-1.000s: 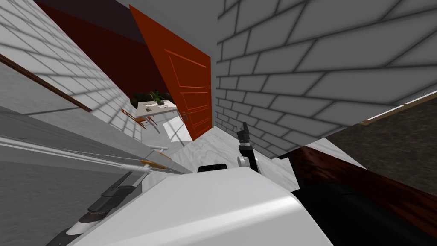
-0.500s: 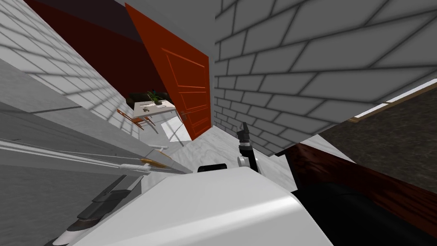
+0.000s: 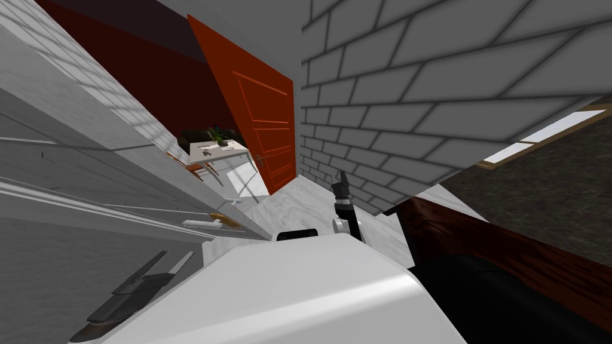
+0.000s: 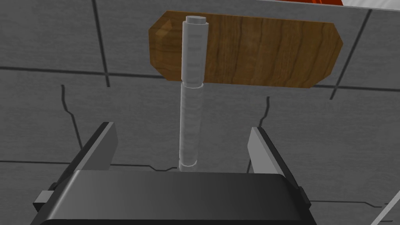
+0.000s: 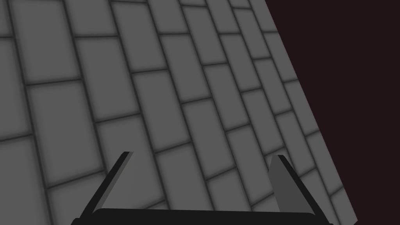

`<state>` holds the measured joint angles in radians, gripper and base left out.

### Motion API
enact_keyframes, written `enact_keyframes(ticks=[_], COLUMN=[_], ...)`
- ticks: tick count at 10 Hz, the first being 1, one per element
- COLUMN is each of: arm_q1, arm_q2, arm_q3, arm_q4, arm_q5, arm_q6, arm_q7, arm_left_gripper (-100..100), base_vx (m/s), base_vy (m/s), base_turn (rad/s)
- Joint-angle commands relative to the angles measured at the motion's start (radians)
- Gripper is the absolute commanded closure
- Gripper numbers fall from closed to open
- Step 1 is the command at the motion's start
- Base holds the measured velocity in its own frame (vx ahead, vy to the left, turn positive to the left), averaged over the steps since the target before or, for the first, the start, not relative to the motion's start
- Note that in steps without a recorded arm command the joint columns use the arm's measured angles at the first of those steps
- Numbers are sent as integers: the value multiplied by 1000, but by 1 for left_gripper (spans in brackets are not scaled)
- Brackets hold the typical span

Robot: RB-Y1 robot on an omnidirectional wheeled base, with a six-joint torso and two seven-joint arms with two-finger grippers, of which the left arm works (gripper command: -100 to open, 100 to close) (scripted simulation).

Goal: Pull the door open

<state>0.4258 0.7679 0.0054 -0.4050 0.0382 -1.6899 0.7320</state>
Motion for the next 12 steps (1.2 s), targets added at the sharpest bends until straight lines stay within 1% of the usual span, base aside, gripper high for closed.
enact_keyframes(ticks=[1, 4, 5, 6, 7, 9, 10, 11, 12], arm_q1=[-23, -16, -19, -30, -30, -30, -43, -43, -52], arm_q2=[-1, 3, 2, -3, -3, -3, -7, -7, -8], arm_q3=[-2, 3, 1, 1, 1, 1, 1, 1, 2], arm_q4=[50, 73, 68, 66, 54, 66, 61, 61, 59], arm_q5=[-5, -4, -4, -4, -4, -4, -3, -3, -1], arm_q6=[-26, -37, -33, -24, -24, -24, 5, 5, 34], arm_q7=[3, 6, 5, 6, 6, 6, 8, 8, 11], arm_left_gripper=[-100, -100, -100, -100, -100, -100, -100, -100, -100], base_vx=[-65, -56, -41, 74, 118, 55, 121, 132, 132], base_vy=[49, 43, 29, -97, -106, -27, -58, -91, -73], base_turn=[7, 19, 4, -112, -33, 8, -119, -60, -63])
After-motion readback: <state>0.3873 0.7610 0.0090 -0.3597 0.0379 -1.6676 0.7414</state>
